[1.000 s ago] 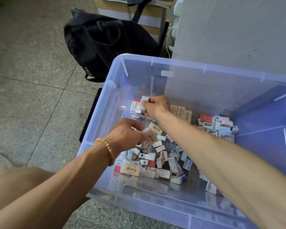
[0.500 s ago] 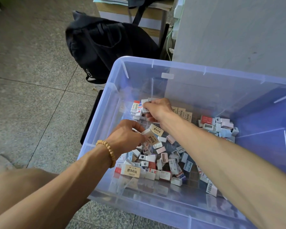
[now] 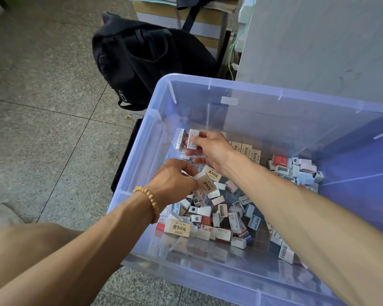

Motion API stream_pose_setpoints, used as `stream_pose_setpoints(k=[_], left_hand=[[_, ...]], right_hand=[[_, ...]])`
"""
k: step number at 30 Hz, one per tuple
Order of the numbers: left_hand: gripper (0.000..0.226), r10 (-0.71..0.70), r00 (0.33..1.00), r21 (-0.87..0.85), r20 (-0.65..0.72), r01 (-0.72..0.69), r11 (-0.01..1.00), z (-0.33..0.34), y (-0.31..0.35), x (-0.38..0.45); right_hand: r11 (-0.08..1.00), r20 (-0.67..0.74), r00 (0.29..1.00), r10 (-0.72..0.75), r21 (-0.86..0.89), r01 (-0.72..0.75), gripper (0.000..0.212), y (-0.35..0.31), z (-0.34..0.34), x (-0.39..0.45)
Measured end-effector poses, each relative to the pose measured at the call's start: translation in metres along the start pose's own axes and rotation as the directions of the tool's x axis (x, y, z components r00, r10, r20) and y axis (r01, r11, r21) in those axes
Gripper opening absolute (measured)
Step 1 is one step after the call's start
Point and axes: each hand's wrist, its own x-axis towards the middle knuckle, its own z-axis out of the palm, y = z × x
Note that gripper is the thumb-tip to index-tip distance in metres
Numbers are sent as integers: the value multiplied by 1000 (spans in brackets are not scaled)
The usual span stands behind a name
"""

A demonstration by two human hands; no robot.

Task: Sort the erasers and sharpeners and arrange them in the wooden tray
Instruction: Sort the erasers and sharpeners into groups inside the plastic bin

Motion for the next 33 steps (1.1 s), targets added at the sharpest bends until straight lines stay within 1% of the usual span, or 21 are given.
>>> stream_pose_setpoints(k=[1, 3, 5, 6, 9, 11, 12, 13, 14, 15, 16, 19, 22, 25, 28, 30, 31, 33], left_hand=[[7, 0, 1000, 2, 3, 0, 1000, 0, 0, 0], [7, 1, 1000, 7, 9, -1, 1000, 0, 0, 0], [7, 2, 1000, 8, 10, -2, 1000, 0, 0, 0], [7, 2, 1000, 8, 11, -3, 1000, -1, 0, -1], [9, 5, 1000, 15, 14, -5, 1000, 0, 1, -1], [9, 4, 1000, 15, 17, -4, 1000, 0, 1, -2], [9, 3, 1000, 14, 17, -3, 1000, 0, 1, -3], [8, 1, 1000, 14, 18, -1, 1000, -1, 1, -3], [8, 1, 1000, 12, 19, -1, 1000, -1, 1, -3], [8, 1, 1000, 11, 20, -1, 1000, -1, 1, -3], [8, 2, 1000, 11, 20, -2, 1000, -1, 1, -3], [9, 3, 1000, 20, 19, -3, 1000, 0, 1, -3], [10, 0, 1000, 14, 9, 0, 1000, 0, 0, -3], [9, 2, 1000, 12, 9, -2, 1000, 0, -1, -3], [6, 1, 1000, 19, 10, -1, 1000, 0, 0, -2], [5, 3, 1000, 19, 11, -3, 1000, 1, 1, -3], [5, 5, 1000, 19, 12, -5, 1000, 1, 2, -3], [6, 11, 1000, 14, 11, -12, 1000, 1, 3, -4]], right_hand=[[1000, -13, 1000, -5, -31, 5, 11, -1, -1, 0], [998, -87, 996, -8, -64, 3, 5, 0, -3, -3], [998, -191, 982, 8, -52, -18, 5, 2, -7, -5], [999, -218, 976, 16, -42, -26, 6, 2, -9, -5], [997, -215, 976, 21, -63, -35, 7, 0, -10, -5], [987, -226, 974, 1, -154, -37, 10, -2, -7, -3], [969, -241, 969, -43, -248, -19, 13, -3, -7, -1], [926, -255, 960, -117, -377, 12, 16, -2, -7, 0], [859, -256, 944, -207, -510, 50, 20, -2, -8, 1], [782, -243, 925, -292, -618, 85, 27, -1, -9, 1], [717, -224, 910, -350, -689, 106, 36, -1, -10, 0], [619, -192, 908, -372, -780, 88, 55, -2, -5, 2], [536, -172, 898, -404, -840, 80, 61, -6, 7, 3], [538, -175, 896, -408, -839, 81, 61, -4, 7, 5], [595, -207, 917, -341, -803, 40, 56, -2, 0, 9], [619, -193, 929, -315, -784, 47, 46, 2, -7, 11], [627, -186, 927, -325, -776, 64, 40, 5, -11, 9], [637, -159, 906, -392, -757, 143, 26, 10, -18, 1]])
